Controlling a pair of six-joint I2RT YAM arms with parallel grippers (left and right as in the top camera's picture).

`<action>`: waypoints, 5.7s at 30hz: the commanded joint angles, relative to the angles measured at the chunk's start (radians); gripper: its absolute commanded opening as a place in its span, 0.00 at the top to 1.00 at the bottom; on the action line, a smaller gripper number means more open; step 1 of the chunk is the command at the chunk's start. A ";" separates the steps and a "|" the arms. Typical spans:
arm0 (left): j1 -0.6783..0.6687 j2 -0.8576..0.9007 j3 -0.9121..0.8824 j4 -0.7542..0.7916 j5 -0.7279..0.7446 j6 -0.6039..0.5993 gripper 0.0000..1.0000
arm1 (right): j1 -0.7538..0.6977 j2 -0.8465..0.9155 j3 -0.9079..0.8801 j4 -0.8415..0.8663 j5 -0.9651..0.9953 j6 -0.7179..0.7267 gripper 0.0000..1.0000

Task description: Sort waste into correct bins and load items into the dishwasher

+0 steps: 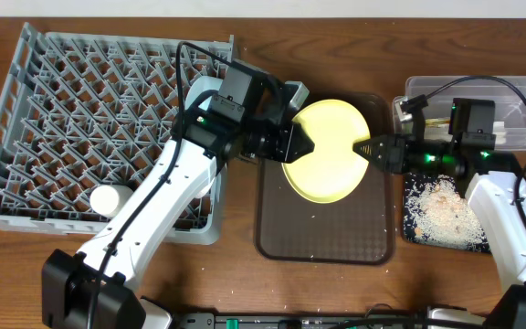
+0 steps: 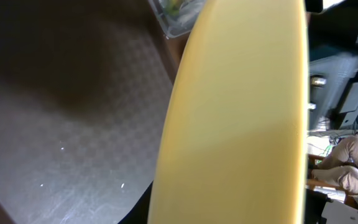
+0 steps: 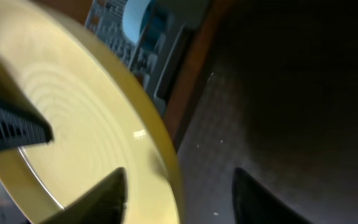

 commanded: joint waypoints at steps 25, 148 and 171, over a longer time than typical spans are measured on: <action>0.179 -0.185 0.010 -0.215 -1.366 0.445 0.93 | -0.143 -0.216 0.001 -0.225 0.487 0.107 0.15; 0.290 -0.431 0.060 -0.243 -0.516 0.087 0.05 | 0.177 -1.431 -0.949 0.488 0.786 -0.265 0.01; 0.323 -0.716 -0.224 0.068 -0.680 0.093 0.04 | 0.177 -1.431 -0.949 0.488 0.786 -0.265 0.01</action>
